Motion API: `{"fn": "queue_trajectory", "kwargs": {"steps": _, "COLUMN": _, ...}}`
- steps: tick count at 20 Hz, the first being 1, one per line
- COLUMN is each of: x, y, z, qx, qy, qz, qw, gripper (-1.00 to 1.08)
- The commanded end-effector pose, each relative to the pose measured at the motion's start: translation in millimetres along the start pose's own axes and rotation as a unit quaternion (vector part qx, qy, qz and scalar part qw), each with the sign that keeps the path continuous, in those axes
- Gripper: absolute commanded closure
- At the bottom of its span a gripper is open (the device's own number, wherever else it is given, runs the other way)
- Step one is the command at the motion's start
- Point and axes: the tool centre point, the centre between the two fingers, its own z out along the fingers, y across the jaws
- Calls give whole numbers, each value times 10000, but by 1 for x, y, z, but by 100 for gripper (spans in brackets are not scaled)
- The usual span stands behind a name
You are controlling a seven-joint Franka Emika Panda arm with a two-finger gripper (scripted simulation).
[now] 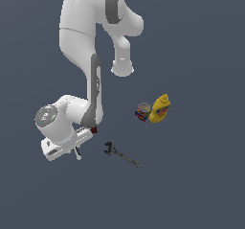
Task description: Pick up a designated object from a clutter of objects.
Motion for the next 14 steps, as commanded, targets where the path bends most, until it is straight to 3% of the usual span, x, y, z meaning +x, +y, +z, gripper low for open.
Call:
{"fn": "queue_trajectory", "kwargs": {"steps": 1, "x": 0, "y": 0, "z": 0, "qx": -3, "qy": 4, "qz": -2, "qw": 10000, "gripper": 108}}
{"fn": "queue_trajectory", "kwargs": {"steps": 14, "x": 0, "y": -2, "z": -9, "qx": -3, "qy": 4, "qz": -2, "qw": 10000, "gripper": 108}}
